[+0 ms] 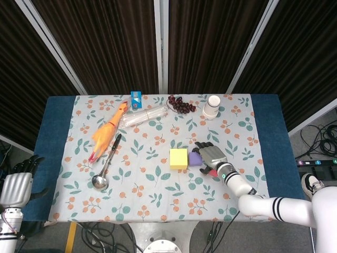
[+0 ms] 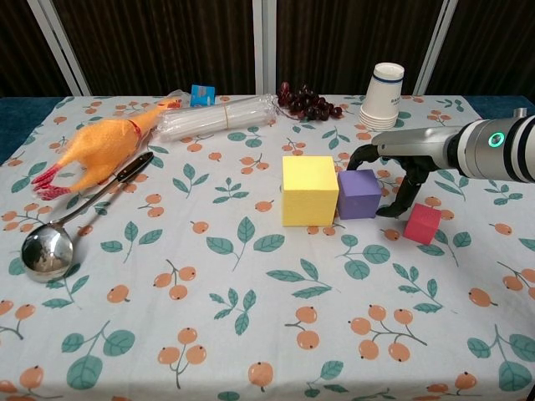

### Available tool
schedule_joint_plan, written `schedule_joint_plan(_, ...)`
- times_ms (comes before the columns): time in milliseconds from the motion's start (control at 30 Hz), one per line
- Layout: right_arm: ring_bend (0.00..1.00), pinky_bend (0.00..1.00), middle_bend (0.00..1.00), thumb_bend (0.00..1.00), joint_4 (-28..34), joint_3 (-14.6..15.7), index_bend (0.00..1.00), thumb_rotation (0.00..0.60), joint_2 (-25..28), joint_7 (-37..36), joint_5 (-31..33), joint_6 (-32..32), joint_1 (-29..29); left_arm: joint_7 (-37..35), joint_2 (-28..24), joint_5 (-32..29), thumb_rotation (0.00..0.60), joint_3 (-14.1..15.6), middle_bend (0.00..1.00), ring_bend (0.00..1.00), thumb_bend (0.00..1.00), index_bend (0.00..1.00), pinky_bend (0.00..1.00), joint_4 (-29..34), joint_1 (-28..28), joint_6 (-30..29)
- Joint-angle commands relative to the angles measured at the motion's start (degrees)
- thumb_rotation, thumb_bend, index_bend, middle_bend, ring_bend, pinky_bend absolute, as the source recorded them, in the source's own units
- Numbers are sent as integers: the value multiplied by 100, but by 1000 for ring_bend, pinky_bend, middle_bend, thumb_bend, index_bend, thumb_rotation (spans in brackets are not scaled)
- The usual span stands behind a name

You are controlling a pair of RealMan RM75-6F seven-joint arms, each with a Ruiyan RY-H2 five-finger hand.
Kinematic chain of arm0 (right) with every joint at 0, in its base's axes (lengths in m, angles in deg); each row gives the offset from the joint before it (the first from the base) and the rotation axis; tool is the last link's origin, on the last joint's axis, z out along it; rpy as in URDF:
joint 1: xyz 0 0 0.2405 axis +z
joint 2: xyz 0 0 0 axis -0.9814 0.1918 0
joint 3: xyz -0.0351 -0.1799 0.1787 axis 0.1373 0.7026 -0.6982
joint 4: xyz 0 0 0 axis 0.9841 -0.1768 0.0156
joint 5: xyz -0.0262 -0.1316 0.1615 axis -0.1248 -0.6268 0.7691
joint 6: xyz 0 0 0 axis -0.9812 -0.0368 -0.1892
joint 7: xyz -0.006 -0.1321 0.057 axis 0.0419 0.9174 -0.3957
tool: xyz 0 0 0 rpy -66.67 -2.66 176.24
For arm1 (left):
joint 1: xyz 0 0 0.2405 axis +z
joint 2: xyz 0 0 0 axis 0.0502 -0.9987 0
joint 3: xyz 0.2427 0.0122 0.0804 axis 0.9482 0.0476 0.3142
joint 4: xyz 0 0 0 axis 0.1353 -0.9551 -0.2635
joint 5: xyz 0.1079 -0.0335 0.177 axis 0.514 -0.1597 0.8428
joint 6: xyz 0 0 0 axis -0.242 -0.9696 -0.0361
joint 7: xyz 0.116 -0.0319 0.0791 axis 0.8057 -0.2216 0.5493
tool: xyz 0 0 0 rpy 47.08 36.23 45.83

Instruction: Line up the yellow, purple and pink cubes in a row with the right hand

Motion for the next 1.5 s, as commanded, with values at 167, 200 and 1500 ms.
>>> schedule_joint_plan(167,0,0,8,212,68,51,205,600,8,-54,50,46,46,-19,10,11,600,13,232,183,87,216,210,-21,4,5)
schedule_joint_plan(200,0,0,8,212,75,63,205,600,10,-47,59,56,56,-24,16,11,600,13,232,183,87,216,211,-31,4,5)
schedule_joint_plan(1500,0,0,2,0,-1496,-262,183,600,-1081,320,-453,937,-207,19,11,-65,600,3,232,183,88,216,210,-30,-18,83)
